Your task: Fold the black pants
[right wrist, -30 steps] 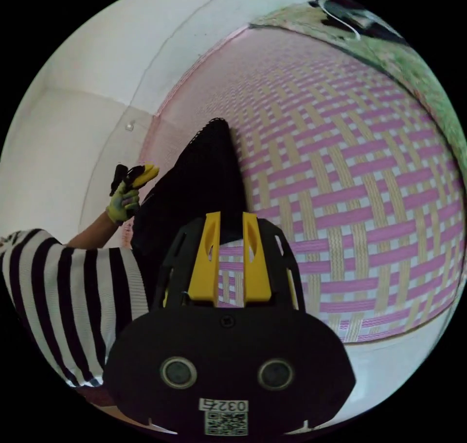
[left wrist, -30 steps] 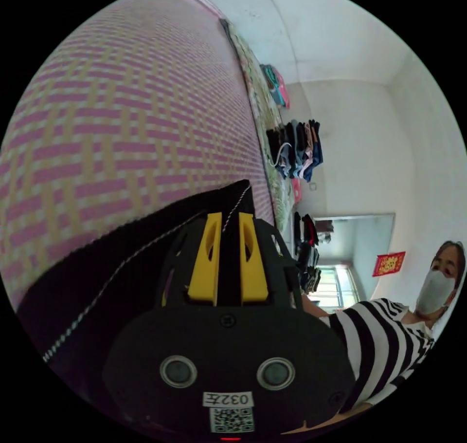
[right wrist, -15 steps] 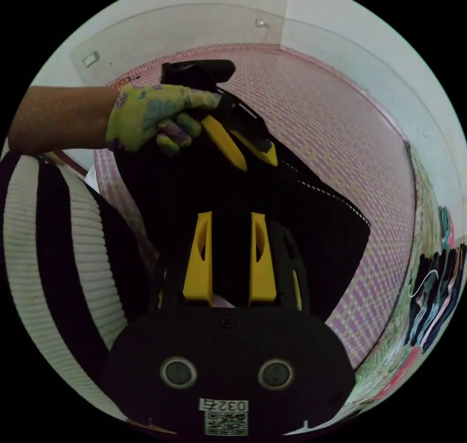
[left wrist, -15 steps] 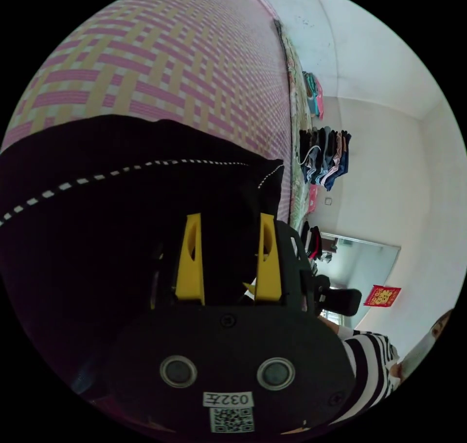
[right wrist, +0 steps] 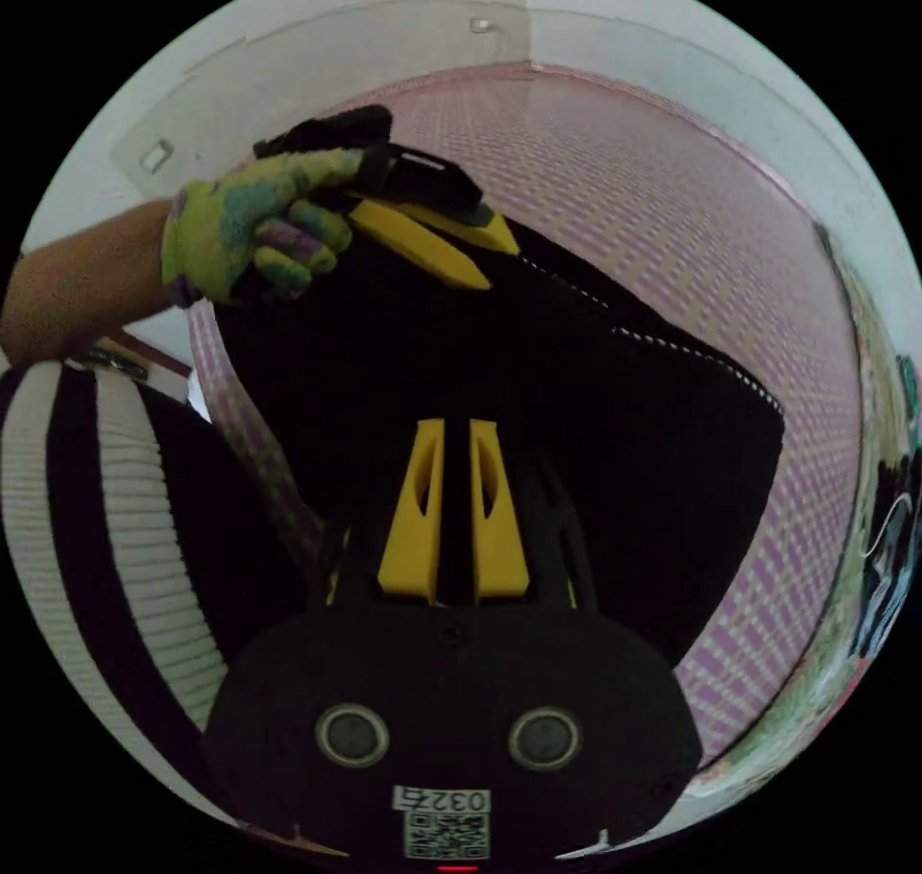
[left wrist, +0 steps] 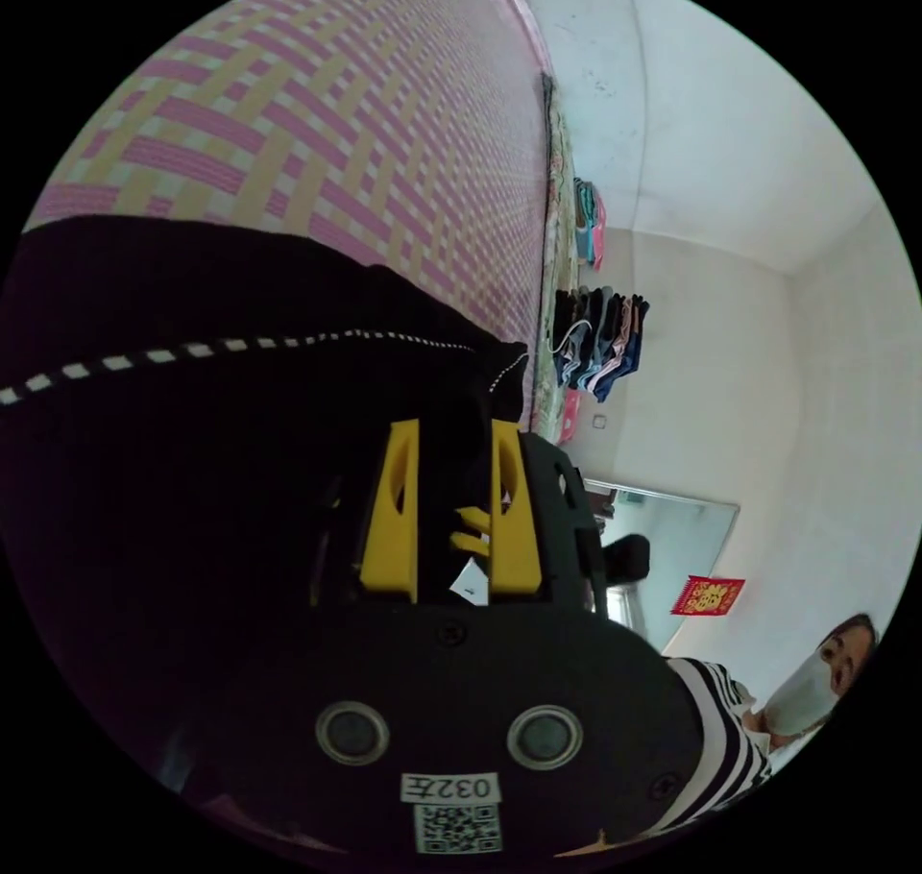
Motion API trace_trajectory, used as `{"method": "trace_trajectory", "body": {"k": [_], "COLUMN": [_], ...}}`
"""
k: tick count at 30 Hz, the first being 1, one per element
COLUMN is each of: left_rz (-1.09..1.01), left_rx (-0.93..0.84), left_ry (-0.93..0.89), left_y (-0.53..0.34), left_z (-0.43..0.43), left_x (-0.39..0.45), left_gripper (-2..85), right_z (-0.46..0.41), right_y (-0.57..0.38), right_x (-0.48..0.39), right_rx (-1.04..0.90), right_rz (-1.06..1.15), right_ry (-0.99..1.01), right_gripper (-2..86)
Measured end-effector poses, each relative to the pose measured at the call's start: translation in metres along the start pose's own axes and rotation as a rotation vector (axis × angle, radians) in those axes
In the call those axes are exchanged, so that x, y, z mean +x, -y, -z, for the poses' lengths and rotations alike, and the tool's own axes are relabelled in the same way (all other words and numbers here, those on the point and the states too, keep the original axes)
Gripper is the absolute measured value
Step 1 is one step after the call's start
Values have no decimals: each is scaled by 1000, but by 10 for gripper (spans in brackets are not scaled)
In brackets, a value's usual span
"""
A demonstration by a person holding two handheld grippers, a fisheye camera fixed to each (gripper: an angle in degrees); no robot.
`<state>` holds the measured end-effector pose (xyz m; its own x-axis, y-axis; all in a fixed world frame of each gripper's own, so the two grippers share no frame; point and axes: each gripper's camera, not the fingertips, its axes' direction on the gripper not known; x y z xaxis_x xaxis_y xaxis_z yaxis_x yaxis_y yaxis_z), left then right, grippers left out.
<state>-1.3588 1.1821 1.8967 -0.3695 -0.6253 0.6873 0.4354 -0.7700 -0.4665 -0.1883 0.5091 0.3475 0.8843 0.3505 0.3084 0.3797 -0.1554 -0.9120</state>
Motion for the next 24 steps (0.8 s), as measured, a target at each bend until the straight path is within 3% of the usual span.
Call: {"method": "trace_trajectory", "body": {"k": [7, 14, 18, 24], "left_rz": [-24, 85, 199, 282], "left_rx": [-66, -54, 68, 41], "left_ry": [12, -73, -70, -185], "left_y": [3, 6, -14, -14], "left_z": [-3, -13, -3, -25], "left_x": [1, -2, -4, -10], "left_gripper": [106, 107, 106, 121], "right_z": [23, 33, 36, 38], "right_y": [-37, -61, -74, -81], "right_x": [49, 66, 77, 80], "right_rx": [182, 285, 330, 353], "right_rz": [-203, -262, -303, -290], "right_ry": [242, 294, 318, 315], "right_gripper": [47, 47, 47, 47]}}
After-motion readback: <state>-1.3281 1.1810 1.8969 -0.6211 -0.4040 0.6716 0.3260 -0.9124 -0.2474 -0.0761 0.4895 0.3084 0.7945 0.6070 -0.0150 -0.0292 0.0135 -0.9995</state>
